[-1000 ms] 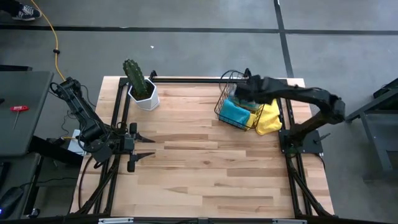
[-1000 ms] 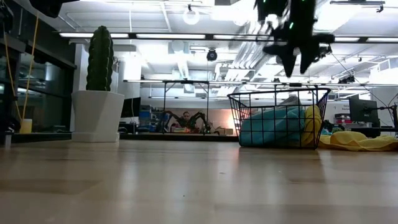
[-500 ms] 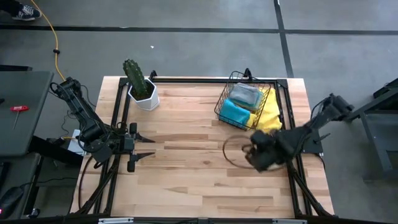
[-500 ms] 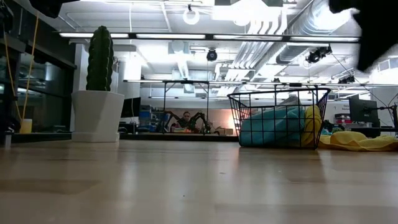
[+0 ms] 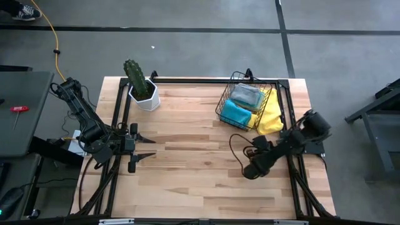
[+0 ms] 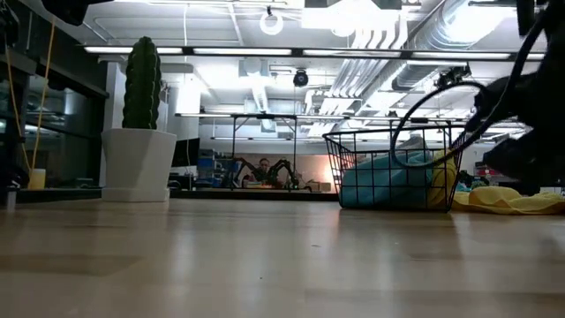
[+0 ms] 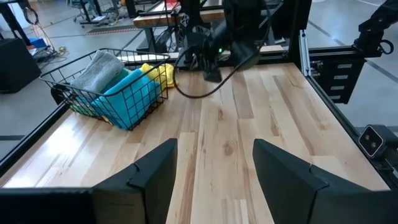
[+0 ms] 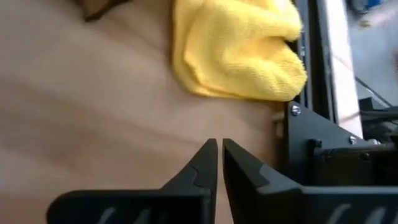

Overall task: Fold microfiber towels
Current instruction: Fold the yellow microfiber towel

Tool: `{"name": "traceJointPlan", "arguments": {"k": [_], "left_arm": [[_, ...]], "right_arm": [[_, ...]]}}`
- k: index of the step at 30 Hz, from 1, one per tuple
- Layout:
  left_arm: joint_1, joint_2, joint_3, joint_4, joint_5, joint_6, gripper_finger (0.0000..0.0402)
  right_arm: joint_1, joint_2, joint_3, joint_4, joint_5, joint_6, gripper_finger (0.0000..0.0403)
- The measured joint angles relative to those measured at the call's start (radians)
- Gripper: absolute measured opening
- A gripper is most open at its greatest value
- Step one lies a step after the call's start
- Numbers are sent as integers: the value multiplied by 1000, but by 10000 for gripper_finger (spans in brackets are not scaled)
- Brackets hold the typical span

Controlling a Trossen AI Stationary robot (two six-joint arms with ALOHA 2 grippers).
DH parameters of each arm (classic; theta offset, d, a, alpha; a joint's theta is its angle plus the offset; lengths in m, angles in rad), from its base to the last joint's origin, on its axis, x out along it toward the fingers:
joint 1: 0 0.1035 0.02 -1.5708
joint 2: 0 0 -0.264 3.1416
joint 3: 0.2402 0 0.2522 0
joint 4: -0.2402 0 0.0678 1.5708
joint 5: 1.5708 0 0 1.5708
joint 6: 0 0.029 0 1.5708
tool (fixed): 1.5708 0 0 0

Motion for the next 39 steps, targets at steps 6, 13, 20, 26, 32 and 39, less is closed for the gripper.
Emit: {"name": "traceJointPlan", "arguments": {"k": [6, 13, 20, 26, 32, 39], "left_arm": [[0, 0, 0, 0, 0, 0, 200], [0, 0, 0, 0, 3, 0, 200], [0, 0, 0, 0, 3, 0, 200], [0, 0, 0, 0, 2, 0, 200], [0, 0, 0, 0, 3, -1, 200], [0, 0, 0, 0, 3, -1, 200]], "right_arm": [[-22, 76, -41, -5, 140, 179, 3], [-68, 75, -147, 104, 170, 274, 1], [-116, 75, -208, 189, 234, 272, 0], [-151, 74, -219, 228, 275, 228, 0], [-188, 68, -246, 404, 294, 35, 0], [-132, 12, -177, 382, 151, -189, 0]]}}
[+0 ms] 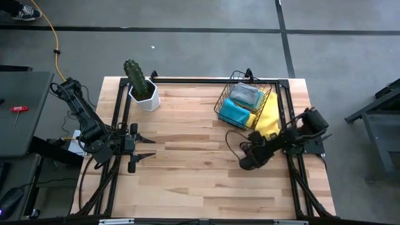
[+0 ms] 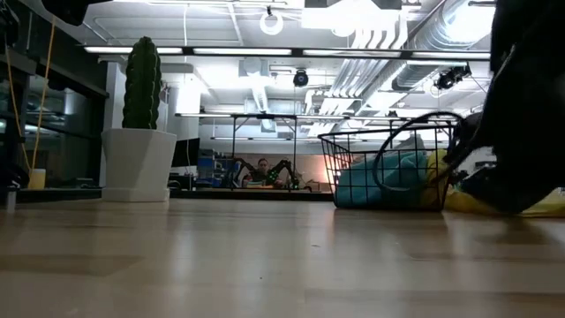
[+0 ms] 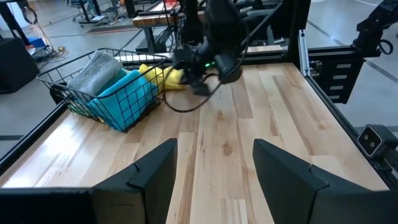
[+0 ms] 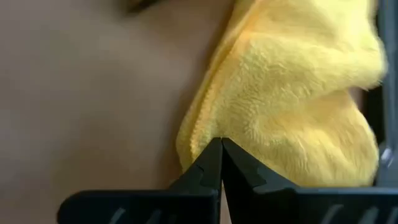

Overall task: Fold microfiber towels
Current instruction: Fold the yellow microfiber towel

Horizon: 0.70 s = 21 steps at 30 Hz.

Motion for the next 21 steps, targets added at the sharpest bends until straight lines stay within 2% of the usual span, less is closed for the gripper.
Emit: {"name": "traceJointPlan", "arguments": {"k": [6, 9, 15, 17, 21], "left_arm": [[0, 0, 0, 0, 8, -2, 200], [0, 0, 0, 0, 8, -3, 200], [0, 0, 0, 1, 9, -19, 200], [0, 0, 0, 0, 11, -26, 200], [0, 0, 0, 0, 42, -26, 200]], "right_arm": [[110, -90, 96, 11, -268, -55, 0], [163, -97, 149, 92, -350, -54, 0], [198, -55, 207, 385, -286, -96, 0], [173, -16, 228, 466, -246, -154, 0], [99, 85, 282, 618, -233, -311, 0]]}}
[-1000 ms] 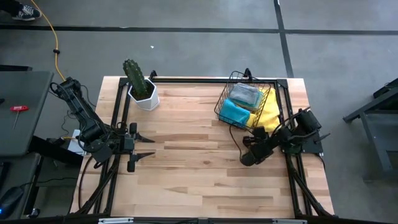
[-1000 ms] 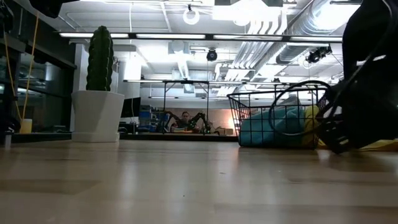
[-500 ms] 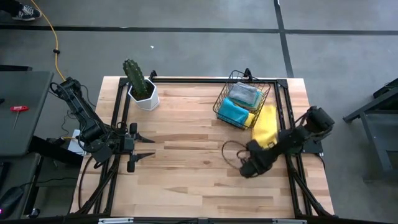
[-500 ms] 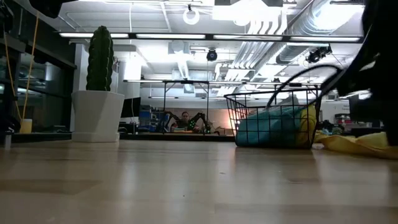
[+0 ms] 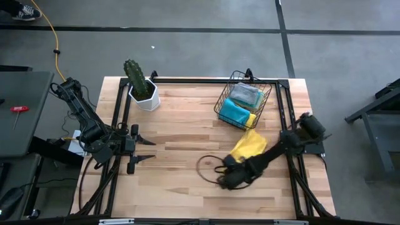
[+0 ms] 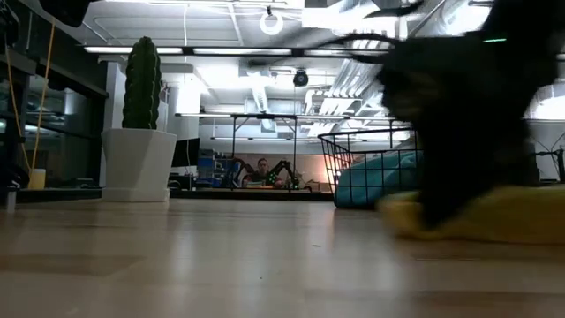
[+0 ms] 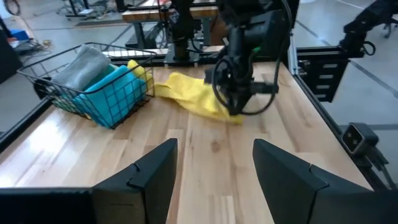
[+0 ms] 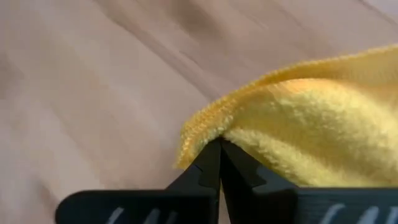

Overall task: Fold microfiber towels
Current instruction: Fold the yellow microfiber towel

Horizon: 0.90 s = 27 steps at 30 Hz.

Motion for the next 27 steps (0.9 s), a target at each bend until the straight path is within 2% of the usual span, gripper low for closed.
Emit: {"name": "traceJointPlan", "arguments": {"k": [7, 17, 21, 27], "left_arm": [[0, 0, 0, 0, 27, 0, 200], [0, 0, 0, -1, 30, 0, 200], [0, 0, 0, -13, 34, 0, 200], [0, 0, 0, -51, 79, -34, 200]], "right_arm": [[-132, 202, 208, 211, -4, -361, 0], [-325, 497, 702, 284, -16, -841, 0], [-364, 535, 864, 300, -27, -961, 0], [-338, 499, 968, 214, -10, -1115, 0]]}}
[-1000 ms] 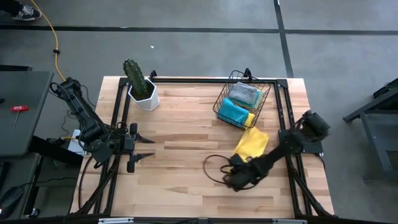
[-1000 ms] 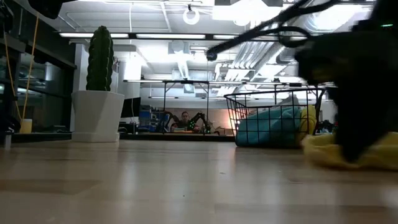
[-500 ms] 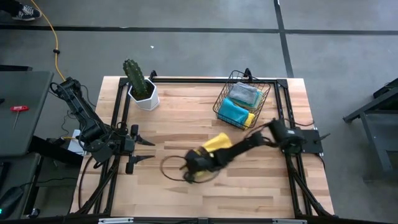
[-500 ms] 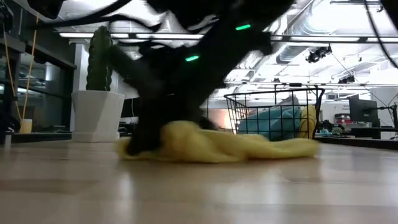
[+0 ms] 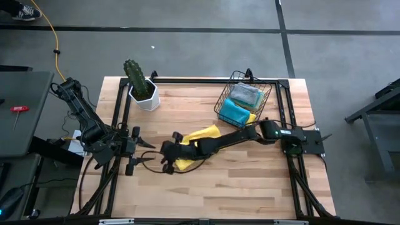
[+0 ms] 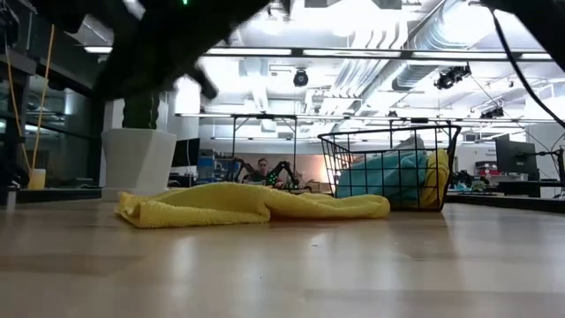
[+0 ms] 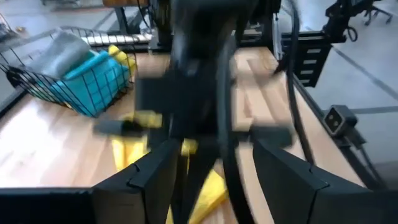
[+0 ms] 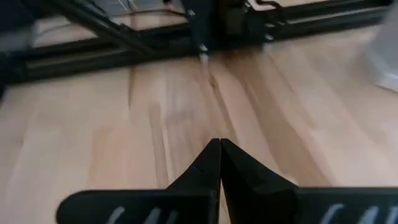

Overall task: Fold microfiber towels
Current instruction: Fold the yellow microfiber towel

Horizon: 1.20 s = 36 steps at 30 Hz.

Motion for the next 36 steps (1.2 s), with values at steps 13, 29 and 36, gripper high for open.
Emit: {"name": "traceJointPlan", "arguments": {"k": [13, 29, 36], "left_arm": [[16, 88, 0, -86, 125, -140, 200], [338, 677, 0, 382, 426, 280, 61], [391, 896, 0, 613, 424, 315, 14]], "right_arm": [[163, -107, 7, -929, 405, 392, 0], [202, -108, 7, -1403, 454, 742, 0], [225, -125, -51, -1386, 455, 806, 0]]}}
